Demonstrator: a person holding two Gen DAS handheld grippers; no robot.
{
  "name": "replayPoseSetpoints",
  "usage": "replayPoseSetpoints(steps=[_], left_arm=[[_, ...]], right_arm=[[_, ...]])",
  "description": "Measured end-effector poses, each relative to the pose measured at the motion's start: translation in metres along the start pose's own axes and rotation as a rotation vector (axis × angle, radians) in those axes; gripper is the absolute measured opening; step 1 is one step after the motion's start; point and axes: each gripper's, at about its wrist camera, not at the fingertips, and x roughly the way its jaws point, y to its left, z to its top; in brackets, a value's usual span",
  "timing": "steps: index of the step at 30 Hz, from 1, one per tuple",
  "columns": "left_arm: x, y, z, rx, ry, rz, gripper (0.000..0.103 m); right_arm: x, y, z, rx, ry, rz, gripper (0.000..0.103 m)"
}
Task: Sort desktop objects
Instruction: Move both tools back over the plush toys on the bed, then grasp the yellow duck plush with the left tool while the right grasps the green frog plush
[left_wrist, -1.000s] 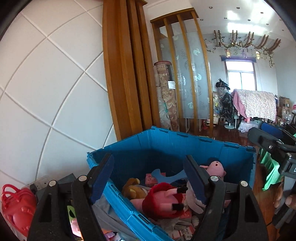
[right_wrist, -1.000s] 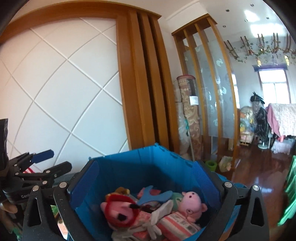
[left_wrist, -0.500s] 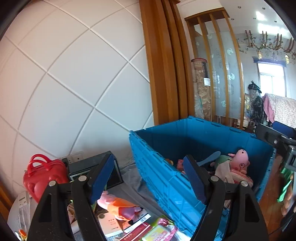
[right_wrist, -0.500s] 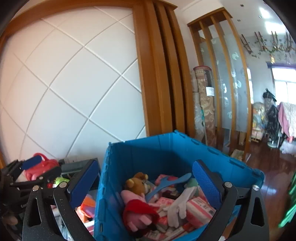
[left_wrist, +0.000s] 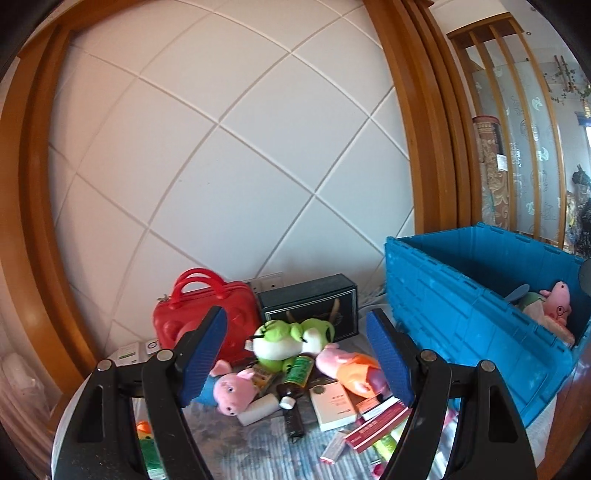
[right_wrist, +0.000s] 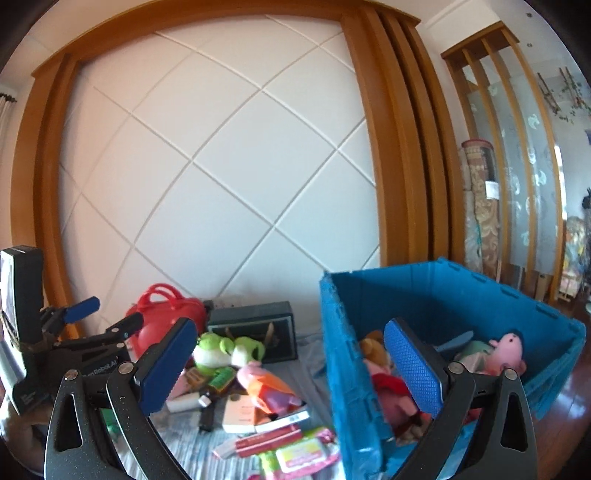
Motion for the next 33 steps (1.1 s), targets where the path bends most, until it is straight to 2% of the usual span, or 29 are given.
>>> replayPoseSetpoints(steps=[5, 7, 10, 16, 20, 23, 26, 28, 33], left_arm=[[-0.017, 0.062, -0.018, 0.000, 0.011, 0.088, 0.077], [-0.021, 0.084, -0.025, -0.003, 0.026, 0.101, 0.077], [-0.027, 0.110, -0.039, 0.015, 0.033, 0.136, 0.077], [-0.026, 0.148, -0.068, 0.021, 0.080, 0.175, 0.077], [-0.024, 0.176, -0.086, 0.000, 0.117, 0.259, 0.077], [-0.019, 0.197, -0.101, -0.013, 0.165, 0.330, 0.077], [-0.019, 0.216, -0.120, -0.013, 0.187, 0.416, 0.077], [-0.020, 0.232, -0.136, -0.043, 0.207, 0.443, 0.077], [-0.017, 0.269, -0.172, -0.056, 0.296, 0.500, 0.077]], right_arm=[[0.012, 0.044, -0.019, 0.079, 0.117, 0.118, 0.103], [0.015, 0.065, -0.029, 0.076, 0.162, 0.148, 0.103], [0.017, 0.094, -0.050, 0.111, 0.216, 0.238, 0.103], [0.021, 0.140, -0.080, 0.054, 0.231, 0.292, 0.103], [0.040, 0.159, -0.093, 0.044, 0.264, 0.352, 0.103], [0.061, 0.177, -0.111, 0.037, 0.358, 0.465, 0.103], [0.073, 0.193, -0.127, -0.002, 0.416, 0.533, 0.103], [0.076, 0.205, -0.137, -0.068, 0.409, 0.520, 0.103], [0.086, 0.243, -0.156, -0.198, 0.458, 0.496, 0.103]])
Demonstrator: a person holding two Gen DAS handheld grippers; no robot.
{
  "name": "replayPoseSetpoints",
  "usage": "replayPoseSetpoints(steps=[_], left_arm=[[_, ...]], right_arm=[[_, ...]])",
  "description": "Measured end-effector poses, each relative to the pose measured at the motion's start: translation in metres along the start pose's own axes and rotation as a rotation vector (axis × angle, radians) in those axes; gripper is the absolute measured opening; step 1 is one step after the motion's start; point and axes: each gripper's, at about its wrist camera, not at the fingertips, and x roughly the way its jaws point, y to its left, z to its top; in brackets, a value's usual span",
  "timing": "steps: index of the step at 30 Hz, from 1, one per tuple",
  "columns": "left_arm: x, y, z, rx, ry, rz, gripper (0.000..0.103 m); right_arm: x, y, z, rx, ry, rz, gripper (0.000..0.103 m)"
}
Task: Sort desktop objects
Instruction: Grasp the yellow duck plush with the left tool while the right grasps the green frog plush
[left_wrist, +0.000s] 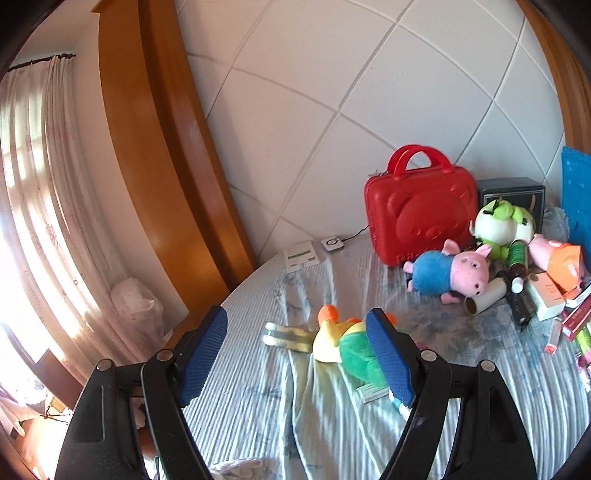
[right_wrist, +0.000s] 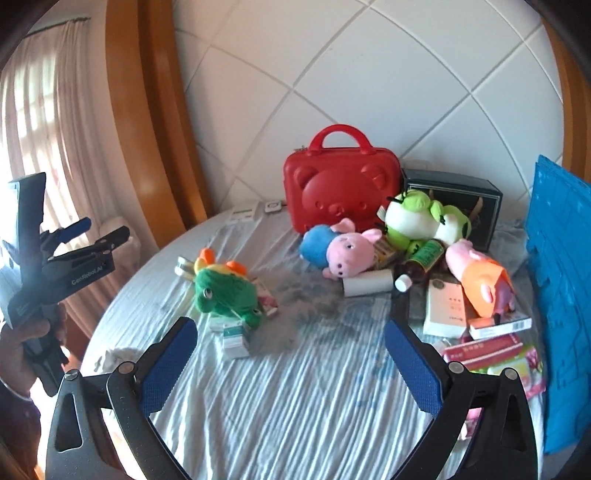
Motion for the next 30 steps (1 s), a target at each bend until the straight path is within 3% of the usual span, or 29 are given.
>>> replayPoseSetpoints(steps=[4, 9, 13, 16, 24, 30], left_arm=[[0.028, 0.023, -0.011, -0.002, 0.043, -0.021, 0.077], [0.066, 0.038, -0.016, 0.066, 0.075, -0.143, 0.077], [0.101, 0.046, -0.023, 0.104, 0.106, -0.198, 0.077], [0.124, 0.047, -0.027, 0.119, 0.117, -0.253, 0.077], [0.185, 0.032, -0.029, 0.089, 0.179, -0.407, 0.077], [0.215, 0.012, -0.031, 0.146, 0.211, -0.515, 0.077]], right_arm=[[0.037, 0.029, -0.001, -0.047, 0.065, 0.037, 0.103], [0.092, 0.075, 0.001, -0.089, 0.108, 0.096, 0.103], [0.134, 0.104, 0.003, -0.120, 0.118, 0.109, 0.103], [0.159, 0.108, 0.001, -0.081, 0.162, 0.124, 0.098], [0.197, 0.099, 0.008, -0.036, 0.189, 0.060, 0.098], [0.227, 0.106, 0.005, -0.060, 0.234, 0.058, 0.103]])
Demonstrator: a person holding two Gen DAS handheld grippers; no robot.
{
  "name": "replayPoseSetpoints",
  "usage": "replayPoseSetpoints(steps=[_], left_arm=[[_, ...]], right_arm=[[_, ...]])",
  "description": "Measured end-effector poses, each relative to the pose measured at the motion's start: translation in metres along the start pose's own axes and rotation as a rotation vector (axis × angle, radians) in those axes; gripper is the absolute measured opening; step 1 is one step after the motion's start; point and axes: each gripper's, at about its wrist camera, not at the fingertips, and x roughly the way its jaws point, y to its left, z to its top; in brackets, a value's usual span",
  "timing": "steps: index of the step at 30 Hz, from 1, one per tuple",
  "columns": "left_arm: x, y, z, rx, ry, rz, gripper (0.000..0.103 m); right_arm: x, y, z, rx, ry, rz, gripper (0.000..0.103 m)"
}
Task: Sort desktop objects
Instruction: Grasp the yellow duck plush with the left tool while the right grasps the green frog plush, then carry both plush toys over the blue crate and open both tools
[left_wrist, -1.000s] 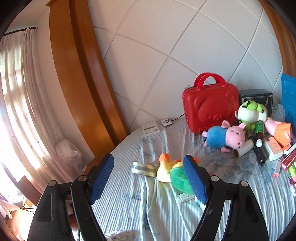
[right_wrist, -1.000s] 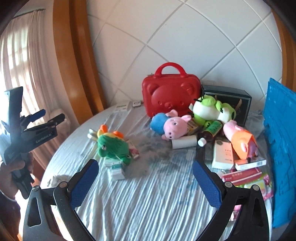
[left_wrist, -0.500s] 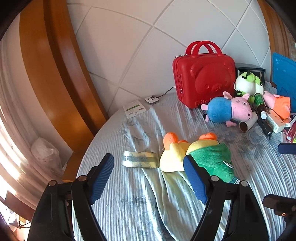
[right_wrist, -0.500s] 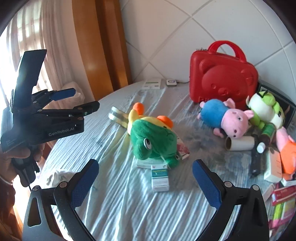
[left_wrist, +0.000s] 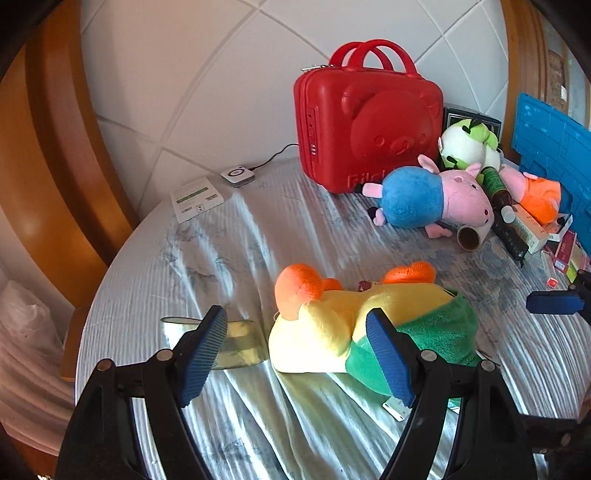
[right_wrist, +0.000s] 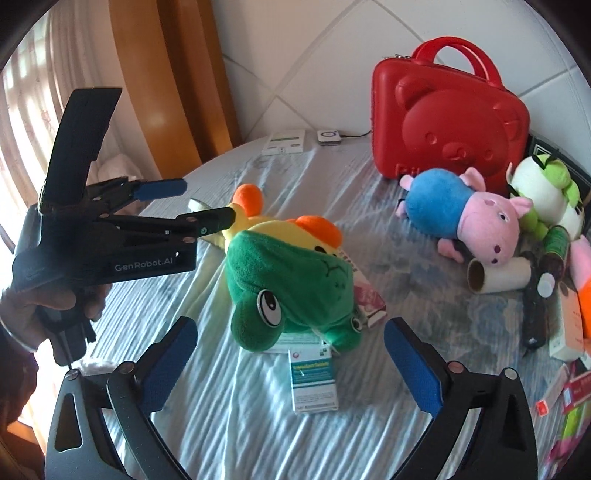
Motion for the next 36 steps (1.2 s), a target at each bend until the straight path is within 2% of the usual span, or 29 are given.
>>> replayPoseSetpoints(steps=[6, 9, 11, 12, 14, 16, 17, 19, 21, 23, 29, 36], left_arm=[[0.030, 0.014, 0.005, -0.016, 0.032, -0.096, 0.077], [0.047, 0.016, 0.008, 0.011, 0.069, -0.140, 0.077], [0.052, 0.017, 0.010, 0.015, 0.063, -0.160, 0.077], [0.053, 0.016, 0.012, 0.023, 0.061, -0.167, 0.077], [0.054, 0.012, 0.014, 0.053, 0.052, -0.163, 0.076], [0.055, 0.007, 0.014, 0.065, 0.056, -0.211, 0.053], [0.055, 0.005, 0.014, 0.066, 0.057, -0.224, 0.046], [0.052, 0.002, 0.013, 0.077, 0.045, -0.210, 0.043], [0.048, 0.003, 0.013, 0.066, 0.040, -0.215, 0.036], [0.043, 0.003, 0.014, 0.061, 0.041, -0.227, 0.033], [0.015, -0.009, 0.027, 0.098, -0.005, -0.243, 0.033], [-0.036, -0.037, 0.061, 0.150, -0.119, -0.275, 0.033]], right_arm=[[0.030, 0.014, 0.005, -0.085, 0.022, -0.059, 0.103], [0.049, 0.012, 0.009, -0.115, 0.028, -0.105, 0.103], [0.059, 0.010, 0.012, -0.119, 0.032, -0.110, 0.103], [0.062, 0.010, 0.013, -0.119, 0.032, -0.106, 0.101], [0.064, 0.009, 0.015, -0.119, 0.033, -0.083, 0.087], [0.066, 0.011, 0.016, -0.126, 0.048, -0.093, 0.080], [0.066, 0.011, 0.016, -0.118, 0.050, -0.086, 0.079], [0.066, 0.007, 0.018, -0.099, 0.060, -0.068, 0.073], [0.062, 0.004, 0.019, -0.084, 0.069, -0.050, 0.069], [0.057, 0.002, 0.019, -0.081, 0.071, -0.049, 0.068], [0.023, 0.002, 0.019, -0.081, 0.017, -0.061, 0.067], [-0.039, -0.004, 0.026, -0.071, -0.106, -0.129, 0.067]])
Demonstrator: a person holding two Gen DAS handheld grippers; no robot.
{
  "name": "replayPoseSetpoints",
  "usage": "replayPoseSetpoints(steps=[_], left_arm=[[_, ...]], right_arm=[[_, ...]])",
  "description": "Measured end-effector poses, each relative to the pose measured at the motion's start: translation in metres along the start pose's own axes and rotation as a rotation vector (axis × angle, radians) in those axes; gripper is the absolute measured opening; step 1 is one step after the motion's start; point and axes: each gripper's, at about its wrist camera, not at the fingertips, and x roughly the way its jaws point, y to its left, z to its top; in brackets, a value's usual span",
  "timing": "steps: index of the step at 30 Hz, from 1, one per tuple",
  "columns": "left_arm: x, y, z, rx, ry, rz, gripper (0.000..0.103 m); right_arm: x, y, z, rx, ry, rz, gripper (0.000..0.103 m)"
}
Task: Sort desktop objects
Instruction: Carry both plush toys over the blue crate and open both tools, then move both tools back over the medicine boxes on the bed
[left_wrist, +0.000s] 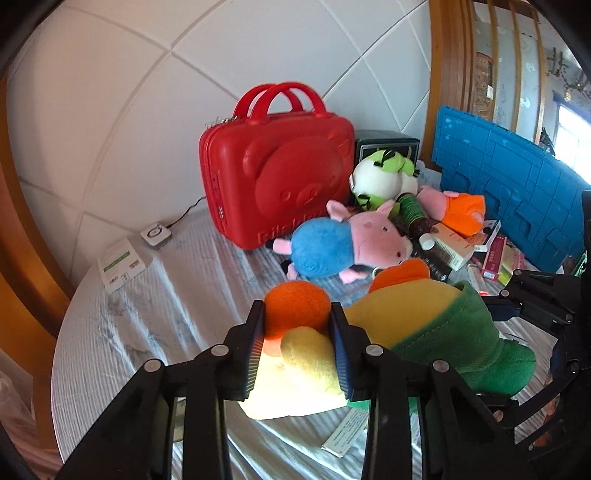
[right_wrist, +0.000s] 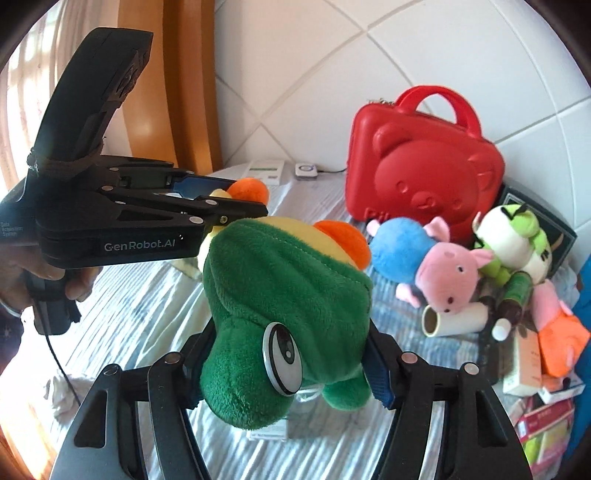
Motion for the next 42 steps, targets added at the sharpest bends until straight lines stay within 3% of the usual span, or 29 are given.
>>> replayPoseSetpoints(steps=[9, 15, 21, 26, 29, 31, 33, 37, 42], left_arm=[[-0.041, -0.081, 0.074, 0.155, -0.146, -0.109, 0.033], [-0.058, -0.187, 0.142, 0.305, -0.257, -0.223, 0.033], [-0.058, -0.324, 0.210, 0.422, -0.354, -0.359, 0.033], [-0.041, -0.441, 0.268, 0.436, -0.388, -0.457, 0.033], [-0.027, -0.500, 0.301, 0.418, -0.400, -0.450, 0.034], [-0.020, -0.527, 0.318, 0.408, -0.414, -0.418, 0.034], [-0.017, -0.540, 0.328, 0.384, -0.413, -0.407, 0.037], [-0.011, -0.539, 0.322, 0.350, -0.424, -0.364, 0.053], [0.000, -0.515, 0.296, 0.263, -0.378, -0.296, 0.055]], right_arm=[[-0.097, -0.035, 0.001, 0.038, -0.191, -0.213, 0.067], [-0.184, -0.088, -0.014, 0.104, -0.324, -0.409, 0.067], [-0.284, -0.163, -0.047, 0.173, -0.454, -0.623, 0.067], [-0.354, -0.246, -0.076, 0.246, -0.504, -0.747, 0.067], [-0.387, -0.302, -0.087, 0.288, -0.533, -0.803, 0.071], [-0.399, -0.349, -0.088, 0.321, -0.509, -0.886, 0.084], [-0.411, -0.396, -0.094, 0.375, -0.450, -0.938, 0.103], [-0.440, -0.442, -0.119, 0.514, -0.512, -0.888, 0.103], [-0.458, -0.455, -0.142, 0.582, -0.567, -0.824, 0.103]])
